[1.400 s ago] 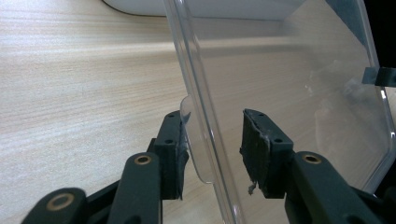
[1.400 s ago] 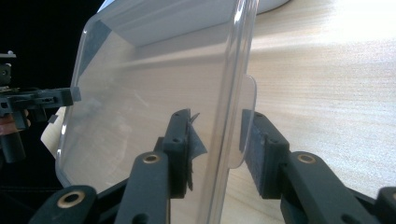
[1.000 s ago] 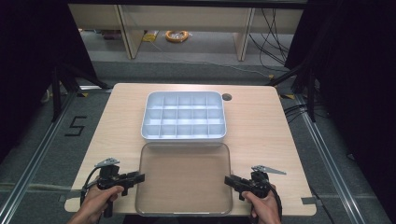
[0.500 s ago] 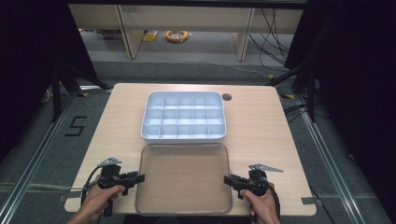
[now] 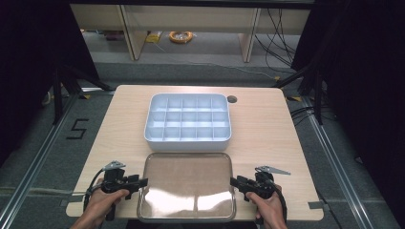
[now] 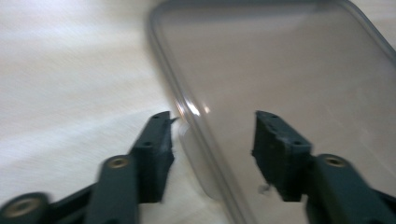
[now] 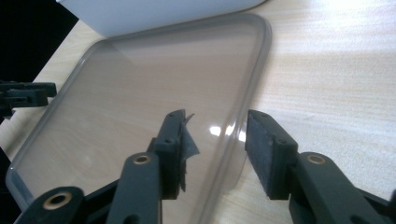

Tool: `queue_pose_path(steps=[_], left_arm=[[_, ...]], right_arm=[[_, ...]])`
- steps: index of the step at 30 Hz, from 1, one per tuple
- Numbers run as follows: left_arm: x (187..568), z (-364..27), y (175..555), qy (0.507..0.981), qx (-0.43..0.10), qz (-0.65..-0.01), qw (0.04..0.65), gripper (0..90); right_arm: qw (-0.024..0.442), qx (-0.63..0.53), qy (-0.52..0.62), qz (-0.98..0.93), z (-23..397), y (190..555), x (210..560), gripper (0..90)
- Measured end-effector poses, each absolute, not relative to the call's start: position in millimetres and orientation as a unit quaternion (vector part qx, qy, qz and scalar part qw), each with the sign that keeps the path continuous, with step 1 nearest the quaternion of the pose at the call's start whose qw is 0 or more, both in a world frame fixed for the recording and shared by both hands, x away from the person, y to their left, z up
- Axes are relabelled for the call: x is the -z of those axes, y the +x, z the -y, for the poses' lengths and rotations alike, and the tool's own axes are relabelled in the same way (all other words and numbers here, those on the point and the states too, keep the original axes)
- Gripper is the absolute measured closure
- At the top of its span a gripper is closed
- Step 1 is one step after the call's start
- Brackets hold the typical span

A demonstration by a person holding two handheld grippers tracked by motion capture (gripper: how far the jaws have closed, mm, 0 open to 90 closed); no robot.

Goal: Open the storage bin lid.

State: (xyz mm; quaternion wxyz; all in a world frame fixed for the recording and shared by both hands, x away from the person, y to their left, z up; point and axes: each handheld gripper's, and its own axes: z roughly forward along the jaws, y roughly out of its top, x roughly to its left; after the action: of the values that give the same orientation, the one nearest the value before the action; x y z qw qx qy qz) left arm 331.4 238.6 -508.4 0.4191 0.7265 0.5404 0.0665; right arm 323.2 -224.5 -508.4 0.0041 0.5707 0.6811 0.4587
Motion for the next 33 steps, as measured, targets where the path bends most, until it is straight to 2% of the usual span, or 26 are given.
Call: queue_pose_path(steps=[7,9,10,15,21,24,25,26,28,31,33], left_arm=[[505.5,-243.4,331.2,0.728,-0.074,-0.536,0.420,41.1],[505.3,-242.3,330.7,0.732,-0.076,-0.531,0.421,40.6],[505.4,-241.3,330.7,0.730,-0.078,-0.530,0.425,40.4],[502.6,-240.5,329.8,0.739,-0.090,-0.513,0.427,37.2],[500.9,-236.9,329.0,0.738,-0.097,-0.503,0.439,29.3],[500.0,-234.9,328.5,0.732,-0.098,-0.502,0.450,26.4],[499.4,-235.3,328.3,0.735,-0.100,-0.497,0.450,25.4],[499.1,-234.8,328.1,0.734,-0.099,-0.496,0.453,24.5],[498.1,-234.9,327.6,0.735,-0.094,-0.492,0.457,22.8],[495.6,-235.1,326.4,0.734,-0.101,-0.485,0.465,21.5],[494.7,-234.9,325.8,0.730,-0.100,-0.481,0.474,20.8]], right_arm=[[0.013,-0.474,0.562,-0.677,229.2,325.4,506.0,56.3],[0.029,-0.478,0.548,-0.685,231.8,326.2,503.3,53.4],[0.018,-0.479,0.559,-0.676,229.0,325.9,502.6,51.4],[0.058,-0.482,0.537,-0.690,233.7,328.3,499.7,41.0],[0.095,-0.498,0.509,-0.696,233.4,328.8,494.9,32.5],[0.087,-0.505,0.508,-0.692,233.0,328.4,494.3,29.8],[0.098,-0.503,0.502,-0.697,234.3,329.2,494.7,29.2],[0.084,-0.505,0.509,-0.692,233.1,327.9,492.8,28.4],[0.092,-0.512,0.502,-0.691,234.0,326.8,490.8,26.7],[0.079,-0.526,0.501,-0.683,231.6,323.2,488.1,24.2],[0.088,-0.531,0.483,-0.691,231.1,322.8,488.1,23.4]])
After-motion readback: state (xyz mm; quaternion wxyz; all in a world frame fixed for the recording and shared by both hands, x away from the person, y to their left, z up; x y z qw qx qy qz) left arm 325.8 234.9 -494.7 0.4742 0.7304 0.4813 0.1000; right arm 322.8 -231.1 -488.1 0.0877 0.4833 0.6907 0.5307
